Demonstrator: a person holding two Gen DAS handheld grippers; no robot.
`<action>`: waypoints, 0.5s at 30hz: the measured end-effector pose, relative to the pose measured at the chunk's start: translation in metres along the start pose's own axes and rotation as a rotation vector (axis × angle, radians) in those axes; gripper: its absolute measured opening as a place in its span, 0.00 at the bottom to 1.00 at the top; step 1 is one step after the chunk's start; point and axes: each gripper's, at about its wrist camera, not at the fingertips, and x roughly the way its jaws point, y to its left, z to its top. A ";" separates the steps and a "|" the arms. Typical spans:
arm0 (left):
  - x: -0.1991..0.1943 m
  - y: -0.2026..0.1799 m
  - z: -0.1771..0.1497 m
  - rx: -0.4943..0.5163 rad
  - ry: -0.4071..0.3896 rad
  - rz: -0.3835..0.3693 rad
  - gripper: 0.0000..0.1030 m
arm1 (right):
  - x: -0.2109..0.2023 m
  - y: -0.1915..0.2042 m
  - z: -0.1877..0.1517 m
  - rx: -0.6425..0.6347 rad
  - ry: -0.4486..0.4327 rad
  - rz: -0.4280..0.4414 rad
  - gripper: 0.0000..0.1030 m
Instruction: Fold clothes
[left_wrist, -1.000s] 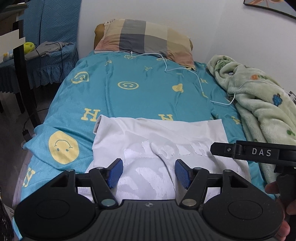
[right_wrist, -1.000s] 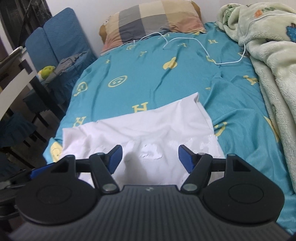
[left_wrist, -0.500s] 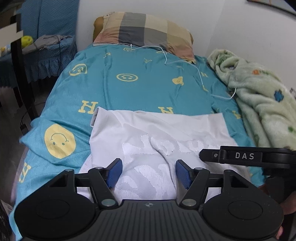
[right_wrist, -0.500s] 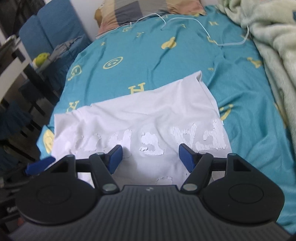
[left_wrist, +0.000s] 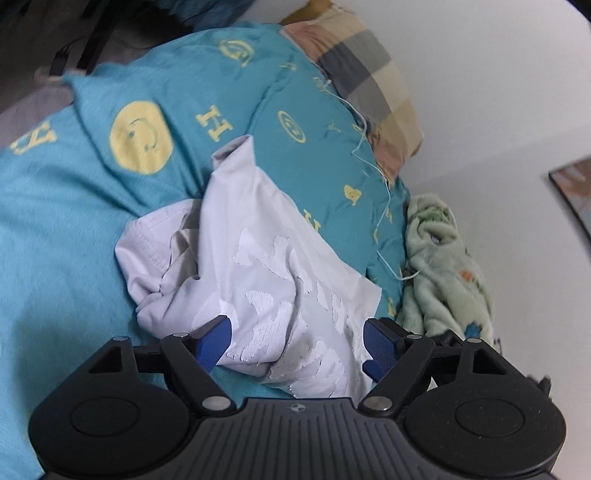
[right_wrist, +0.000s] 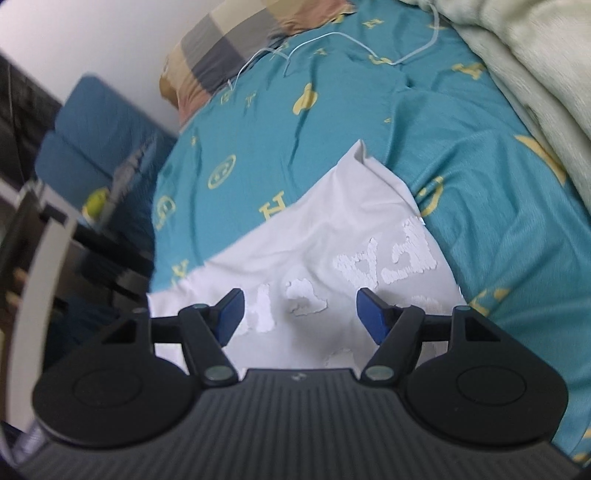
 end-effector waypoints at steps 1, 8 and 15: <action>-0.002 0.001 -0.002 -0.028 0.001 -0.011 0.78 | -0.003 -0.002 0.001 0.027 -0.003 0.013 0.69; 0.017 0.023 -0.009 -0.169 0.043 -0.019 0.87 | -0.007 -0.008 0.004 0.149 0.007 0.081 0.69; 0.055 0.079 0.000 -0.428 0.028 -0.119 0.78 | -0.002 -0.009 -0.003 0.269 0.061 0.163 0.69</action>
